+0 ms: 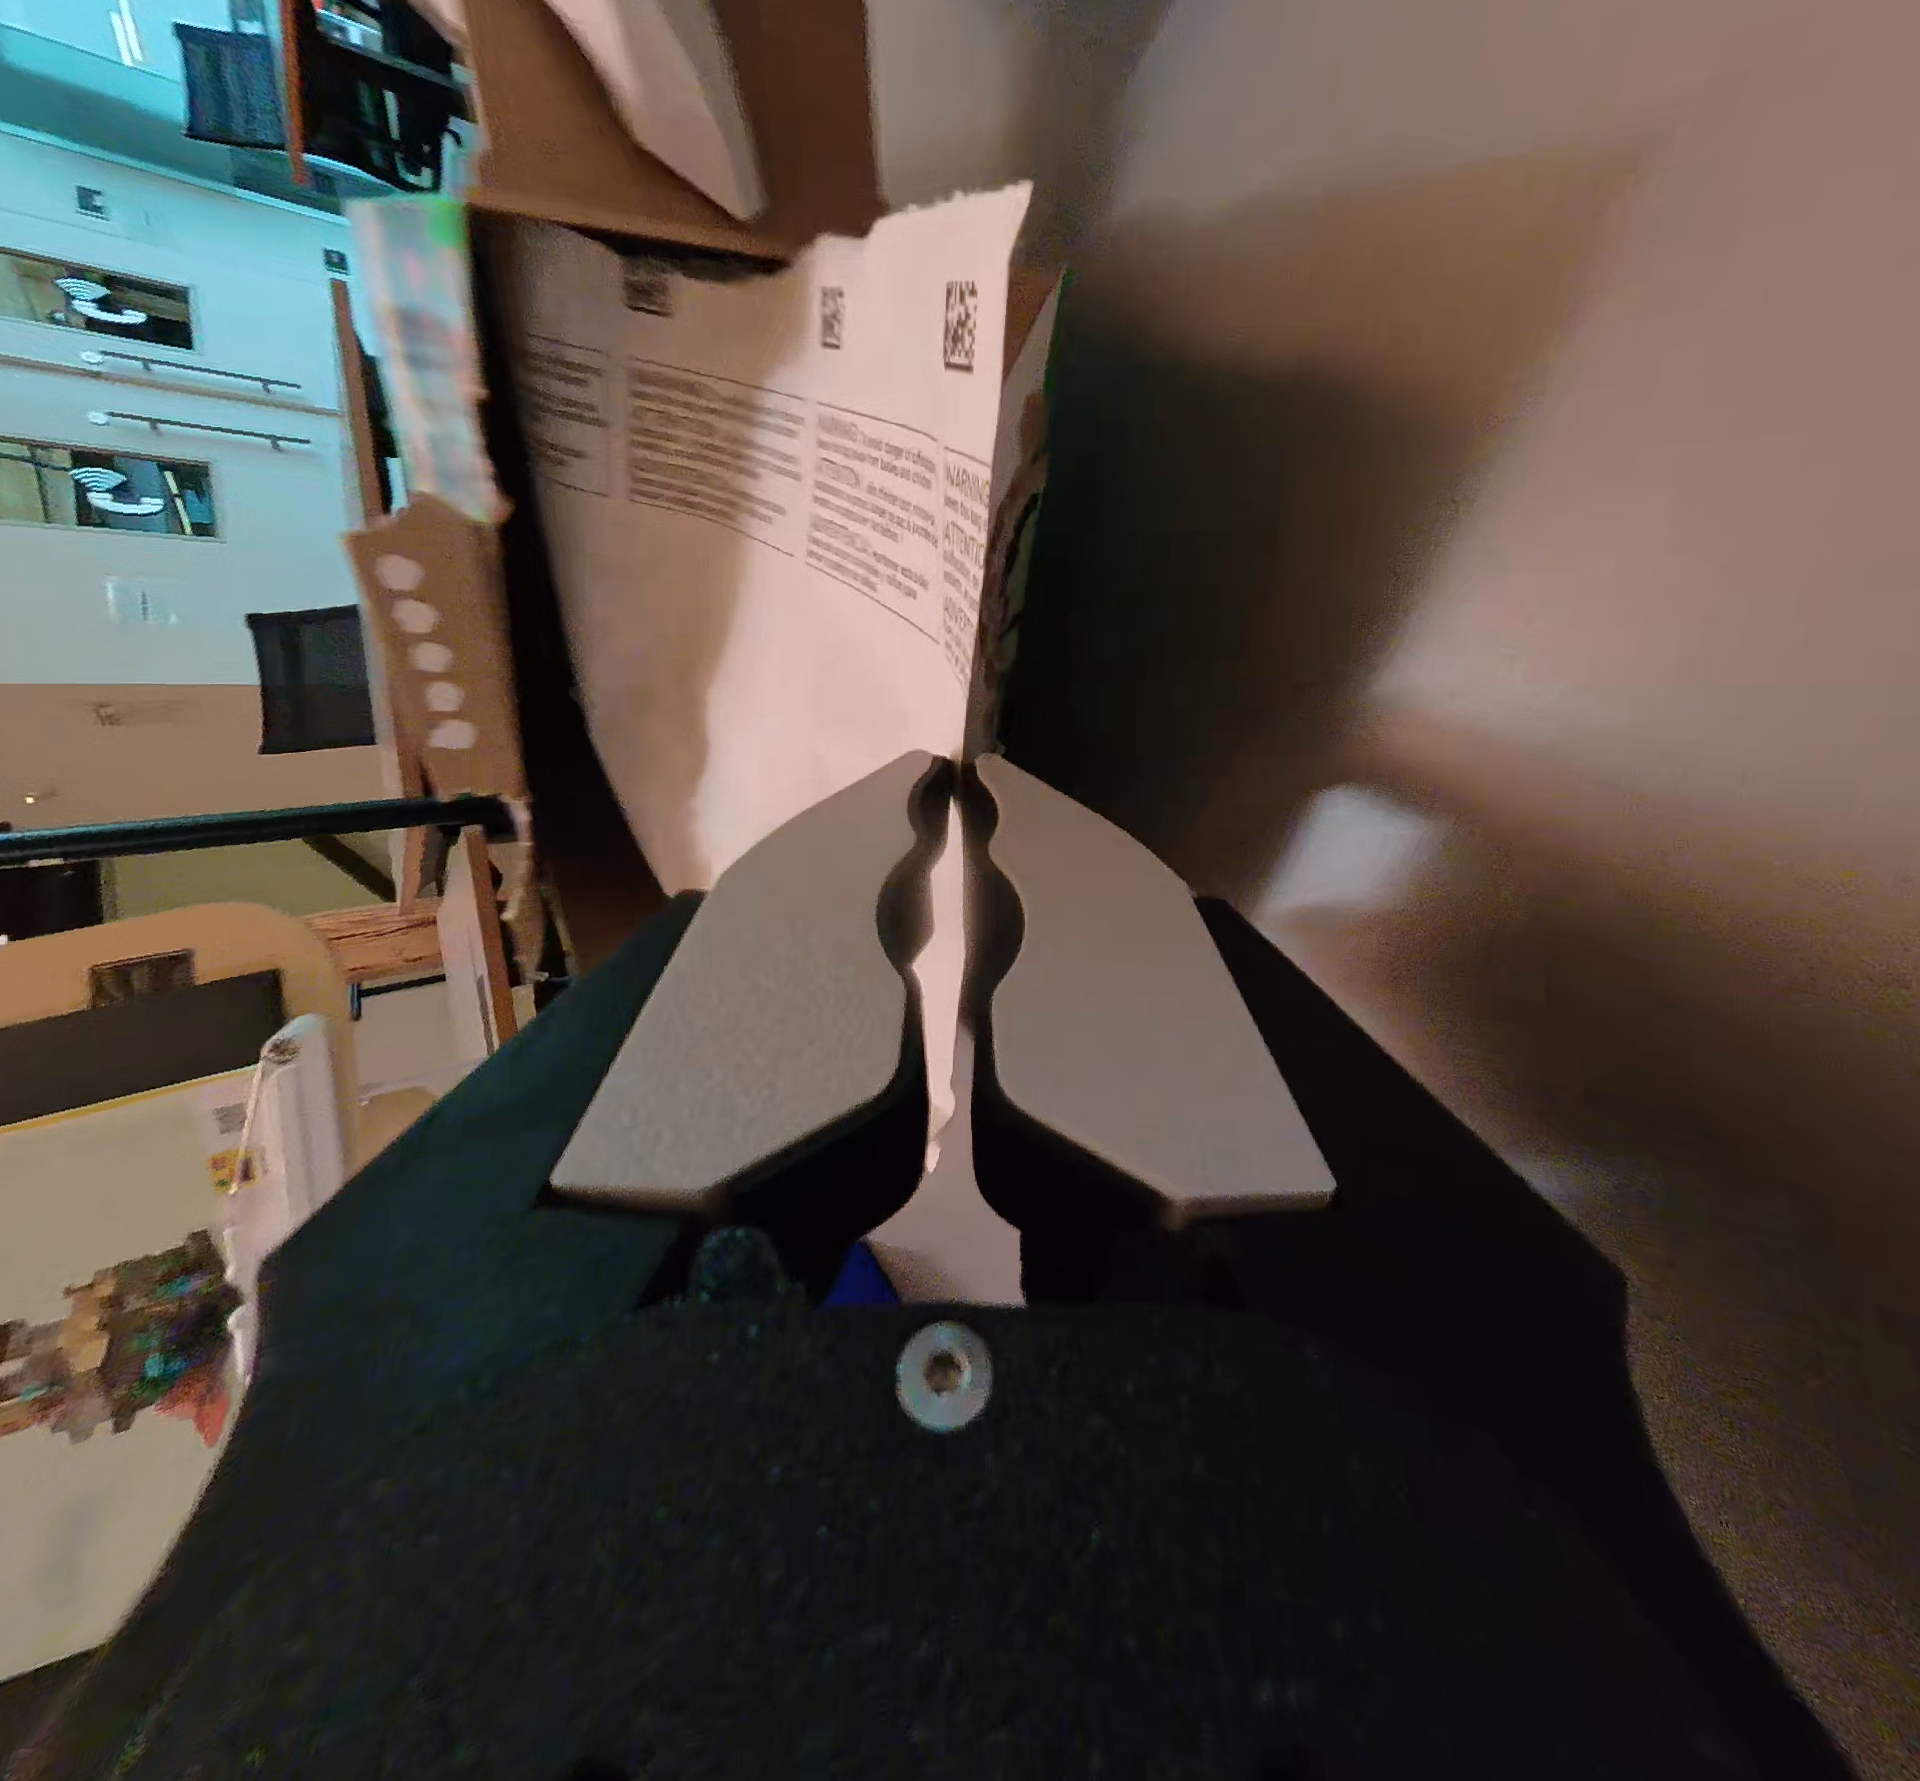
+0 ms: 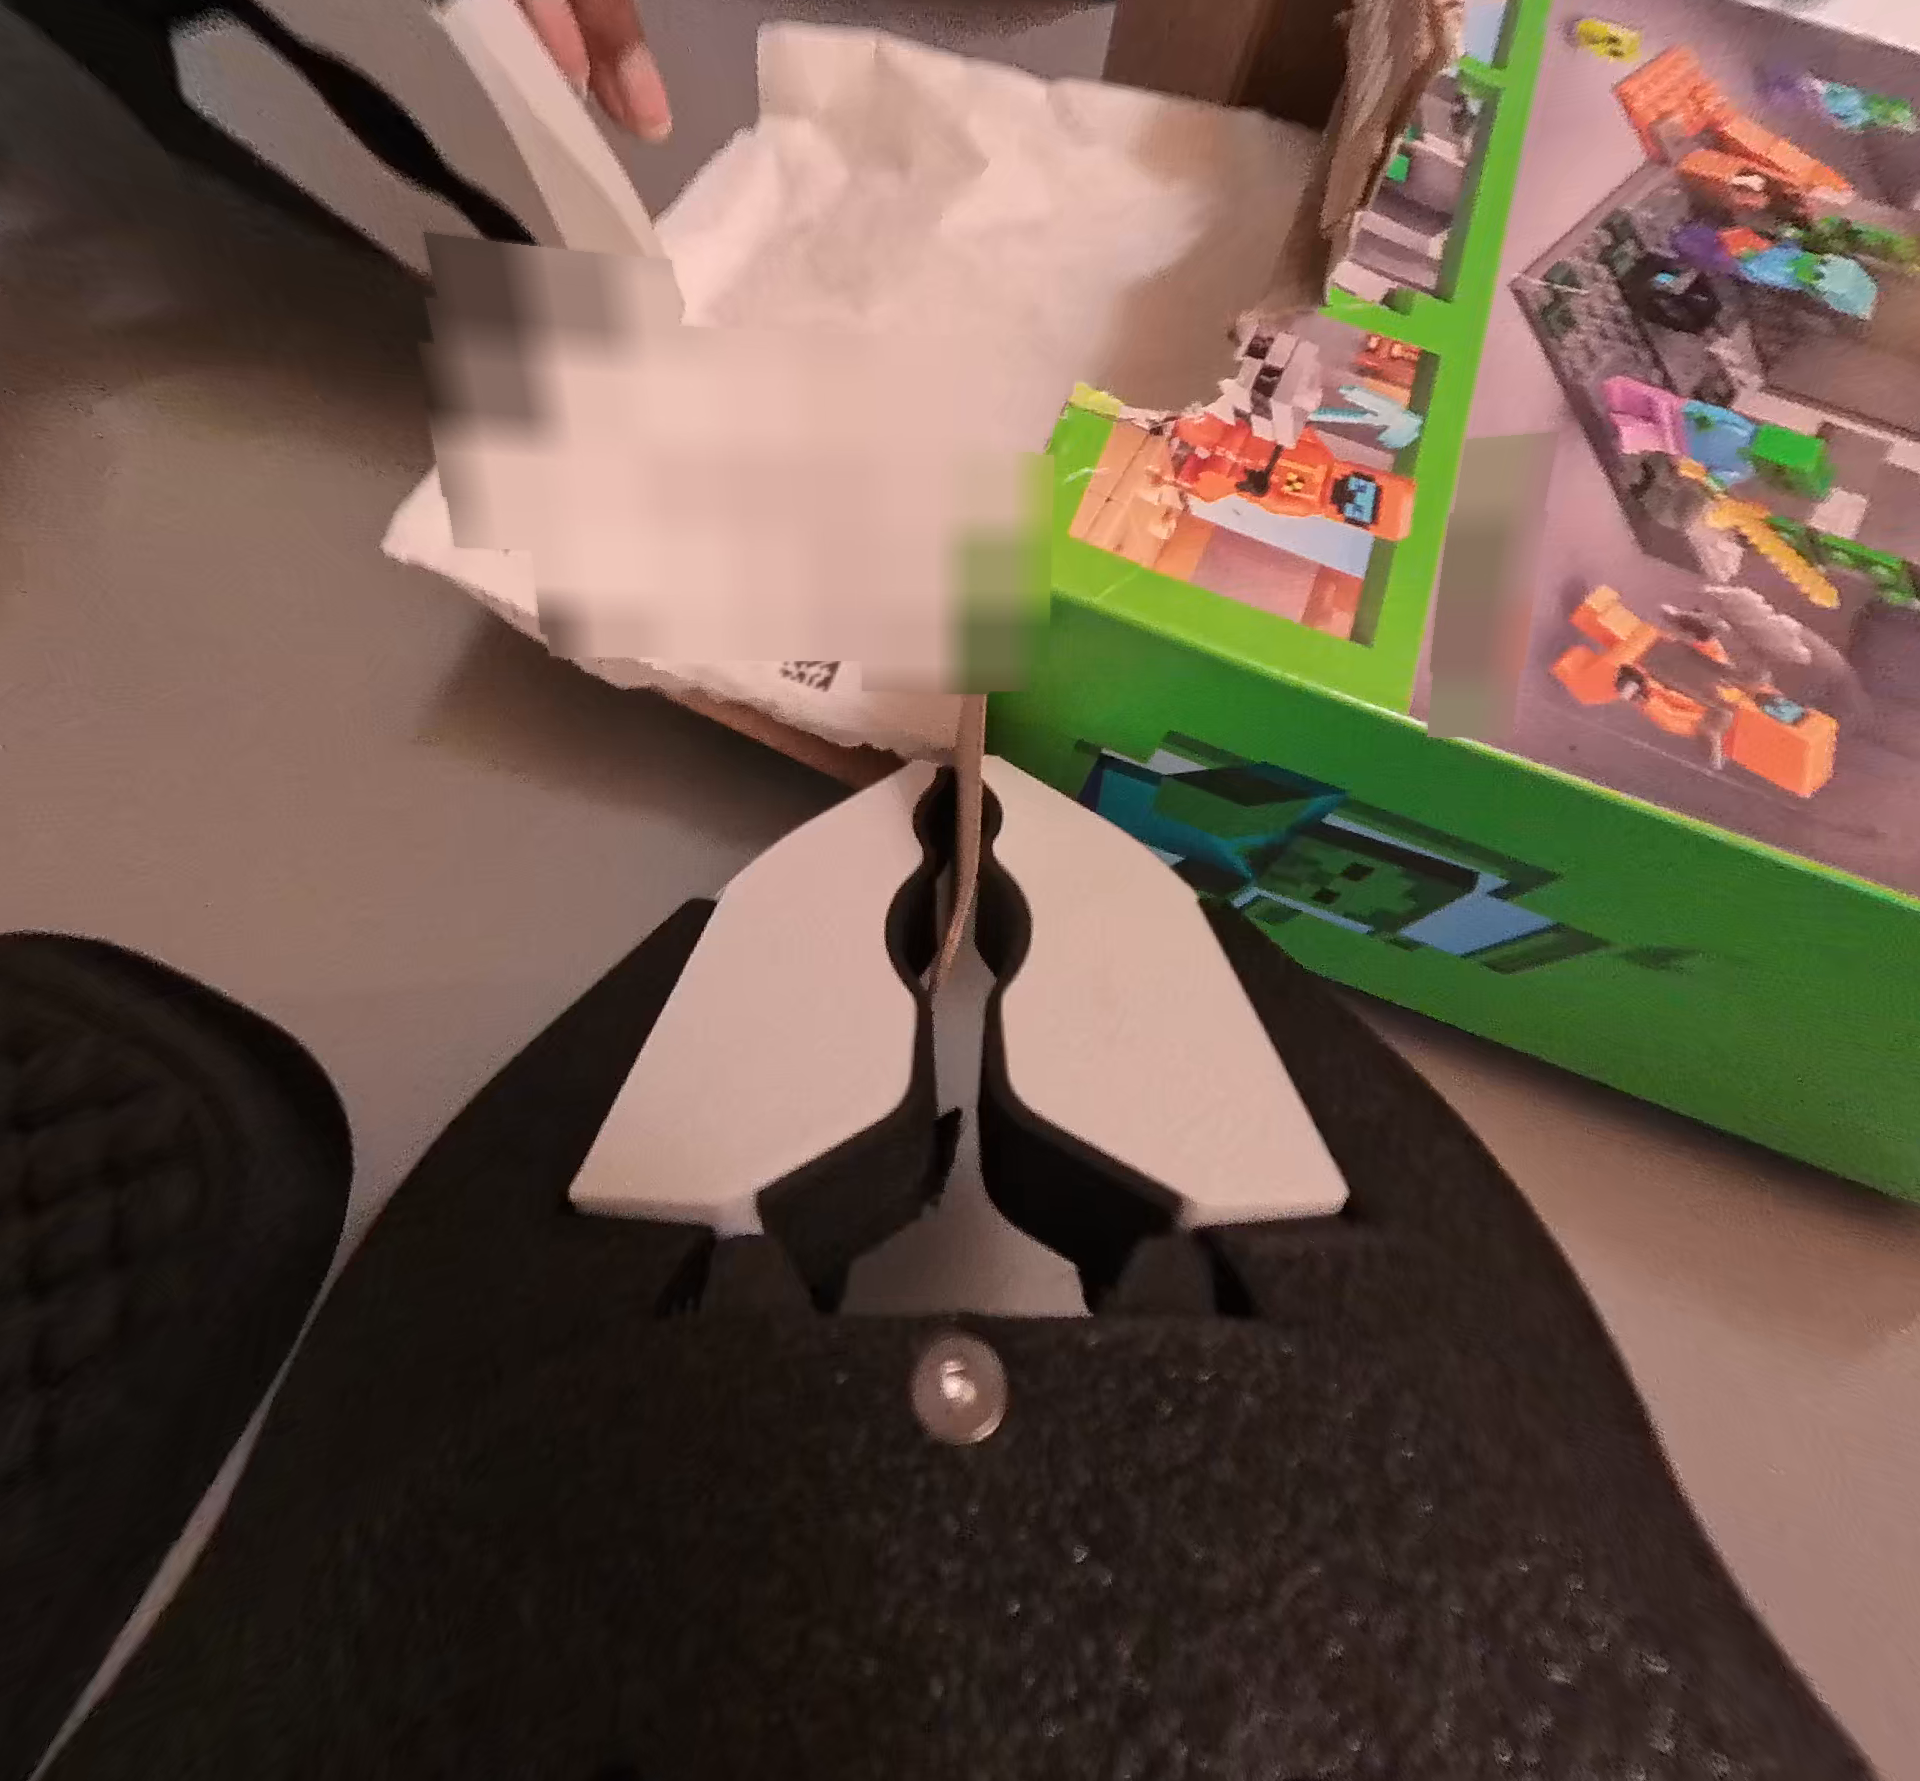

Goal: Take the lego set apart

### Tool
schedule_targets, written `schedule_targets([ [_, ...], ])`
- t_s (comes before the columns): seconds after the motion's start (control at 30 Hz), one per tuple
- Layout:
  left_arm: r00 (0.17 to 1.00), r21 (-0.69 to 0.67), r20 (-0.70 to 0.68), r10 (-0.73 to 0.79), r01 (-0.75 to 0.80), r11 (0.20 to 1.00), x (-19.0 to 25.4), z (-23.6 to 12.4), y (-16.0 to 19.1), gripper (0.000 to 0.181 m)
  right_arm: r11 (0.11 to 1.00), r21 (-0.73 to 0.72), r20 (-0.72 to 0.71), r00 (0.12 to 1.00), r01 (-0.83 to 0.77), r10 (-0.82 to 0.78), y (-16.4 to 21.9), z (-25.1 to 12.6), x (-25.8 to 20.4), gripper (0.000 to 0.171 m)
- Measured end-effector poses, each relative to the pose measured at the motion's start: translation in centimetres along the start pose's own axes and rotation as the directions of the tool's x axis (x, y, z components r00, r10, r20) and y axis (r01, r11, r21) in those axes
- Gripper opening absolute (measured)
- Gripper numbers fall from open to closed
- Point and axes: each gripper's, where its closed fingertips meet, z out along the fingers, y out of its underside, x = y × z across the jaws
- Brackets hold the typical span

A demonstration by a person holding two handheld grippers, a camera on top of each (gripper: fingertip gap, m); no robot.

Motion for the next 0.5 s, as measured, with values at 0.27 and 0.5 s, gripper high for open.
schedule_targets([
  [0.27,0.985,0.036,0.135,-0.104,0.1,0.994,-4.6,-3.6,-3.1,0.003,0.995,0.061,0.185,0.978,0.085,-0.095,-0.7,-0.6,-4.1,0.001],
  [0.5,0.97,0.091,0.159,-0.184,0.171,0.981,-8.7,-9.7,-5.0,0.0,0.965,0.263,0.326,0.939,0.025,-0.113,-4.6,-3.9,-6.6,0.002],
])
